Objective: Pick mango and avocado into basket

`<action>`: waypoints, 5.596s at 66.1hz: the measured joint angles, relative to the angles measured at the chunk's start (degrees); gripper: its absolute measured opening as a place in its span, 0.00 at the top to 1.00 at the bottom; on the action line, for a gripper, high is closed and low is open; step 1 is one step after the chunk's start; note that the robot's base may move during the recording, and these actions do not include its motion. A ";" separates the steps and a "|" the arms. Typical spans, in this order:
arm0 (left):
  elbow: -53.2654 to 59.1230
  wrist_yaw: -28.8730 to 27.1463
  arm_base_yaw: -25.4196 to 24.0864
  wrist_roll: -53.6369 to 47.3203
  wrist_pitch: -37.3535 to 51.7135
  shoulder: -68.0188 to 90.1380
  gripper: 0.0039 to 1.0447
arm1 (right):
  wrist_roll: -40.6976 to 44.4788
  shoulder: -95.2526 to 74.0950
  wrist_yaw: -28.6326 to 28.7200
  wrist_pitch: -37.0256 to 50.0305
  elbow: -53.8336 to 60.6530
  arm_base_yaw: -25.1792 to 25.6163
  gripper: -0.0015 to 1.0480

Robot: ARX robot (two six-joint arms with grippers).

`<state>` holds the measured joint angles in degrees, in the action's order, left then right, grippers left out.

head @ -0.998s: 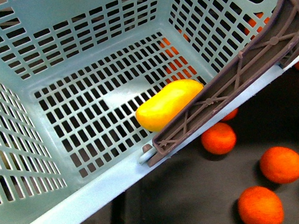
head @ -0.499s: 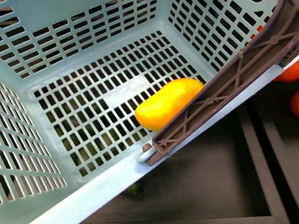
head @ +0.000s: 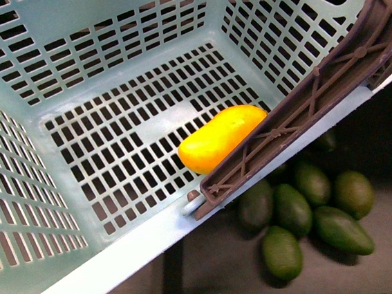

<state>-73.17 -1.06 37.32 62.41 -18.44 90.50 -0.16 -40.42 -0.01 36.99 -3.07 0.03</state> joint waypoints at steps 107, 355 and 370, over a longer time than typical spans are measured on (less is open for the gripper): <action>0.00 -0.20 -0.09 0.00 0.00 0.00 0.88 | 43.32 -87.54 17.99 -17.07 -41.83 30.36 0.08; 0.00 -0.17 -0.09 0.00 0.00 0.00 0.88 | 12.70 -23.08 19.74 -18.01 -32.48 11.72 0.32; 0.00 -0.15 -0.09 0.00 0.00 0.00 0.88 | 10.12 -29.81 9.27 -12.20 -34.86 -4.44 0.32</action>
<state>-73.17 -1.21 37.23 62.41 -18.44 90.50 9.96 -70.24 9.26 24.80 -37.93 -4.40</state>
